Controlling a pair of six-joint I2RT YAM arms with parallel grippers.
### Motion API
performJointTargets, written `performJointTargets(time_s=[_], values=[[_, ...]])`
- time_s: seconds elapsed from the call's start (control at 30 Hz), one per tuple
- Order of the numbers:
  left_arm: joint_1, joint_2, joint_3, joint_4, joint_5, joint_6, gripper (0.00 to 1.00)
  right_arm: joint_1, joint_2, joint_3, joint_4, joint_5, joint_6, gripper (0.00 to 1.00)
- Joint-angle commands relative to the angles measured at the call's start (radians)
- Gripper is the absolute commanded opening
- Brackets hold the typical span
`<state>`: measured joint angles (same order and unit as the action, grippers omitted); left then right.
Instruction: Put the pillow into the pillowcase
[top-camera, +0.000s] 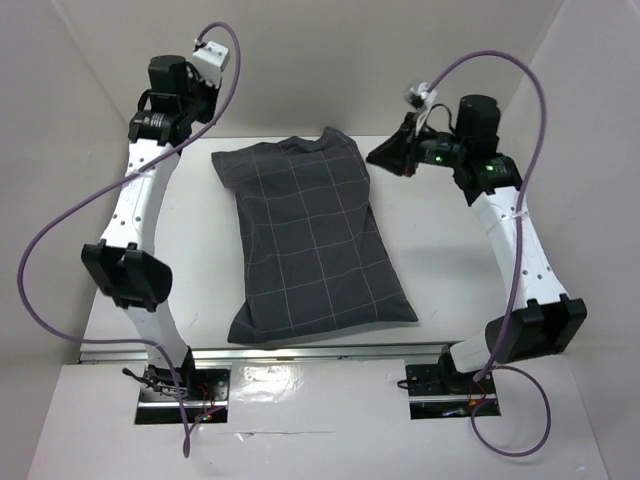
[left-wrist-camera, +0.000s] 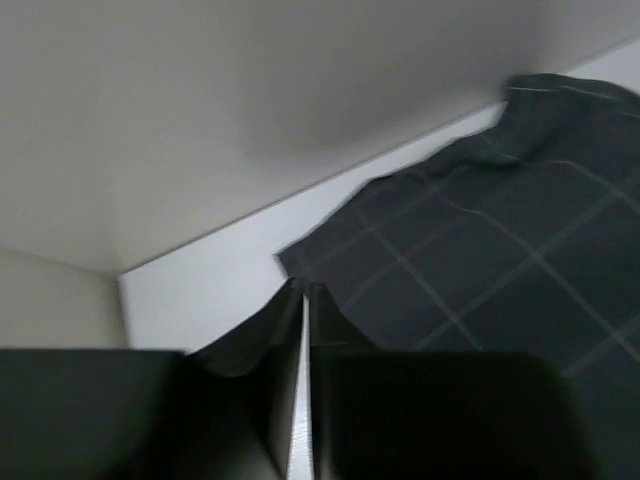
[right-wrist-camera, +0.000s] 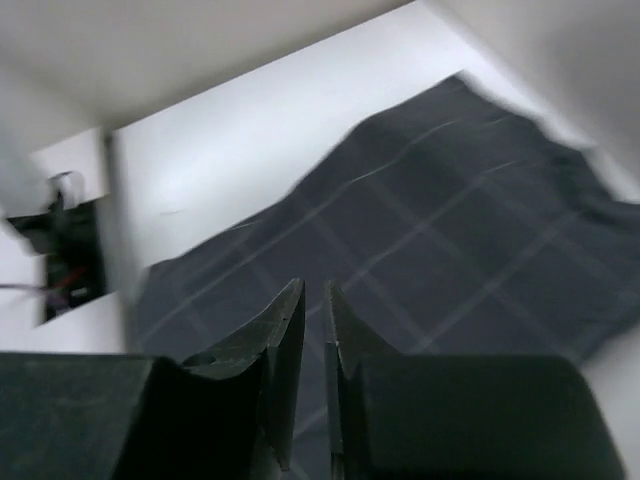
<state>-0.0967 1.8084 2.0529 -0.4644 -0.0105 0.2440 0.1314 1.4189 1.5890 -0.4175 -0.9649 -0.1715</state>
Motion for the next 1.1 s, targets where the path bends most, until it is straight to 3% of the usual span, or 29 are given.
performJointTargets(time_s=[0.0, 0.03, 0.07, 0.27, 0.47, 0.57, 0.9, 1.03, 1.07], values=[[-0.015, 0.145, 0.246, -0.268, 0.351, -0.04, 0.15, 0.059, 0.058, -0.029, -0.144, -0.163, 0.067, 0.19], [-0.015, 0.231, 0.3, -0.377, 0.381, -0.04, 0.02, 0.091, 0.058, -0.046, -0.133, -0.141, 0.078, 0.16], [-0.03, 0.262, 0.343, -0.416, 0.412, -0.04, 0.0, 0.112, 0.058, -0.06, -0.133, -0.12, 0.069, 0.1], [-0.123, 0.305, 0.244, -0.419, 0.412, 0.02, 0.0, 0.227, 0.127, -0.06, -0.152, -0.094, 0.061, 0.07], [-0.136, 0.442, 0.308, -0.418, 0.458, 0.001, 0.0, 0.316, 0.233, -0.06, -0.038, -0.051, 0.233, 0.02], [-0.136, 0.482, 0.285, -0.37, 0.492, -0.029, 0.0, 0.387, 0.302, -0.05, -0.038, 0.017, 0.219, 0.01], [-0.136, 0.601, 0.267, -0.286, 0.481, -0.043, 0.0, 0.409, 0.587, 0.035, -0.115, 0.231, 0.173, 0.0], [-0.114, 0.576, 0.149, -0.257, 0.393, -0.011, 0.0, 0.367, 0.601, 0.009, -0.182, 0.304, 0.126, 0.0], [-0.101, 0.533, 0.059, -0.225, 0.392, -0.011, 0.0, 0.356, 0.601, -0.015, -0.196, 0.328, 0.115, 0.0]])
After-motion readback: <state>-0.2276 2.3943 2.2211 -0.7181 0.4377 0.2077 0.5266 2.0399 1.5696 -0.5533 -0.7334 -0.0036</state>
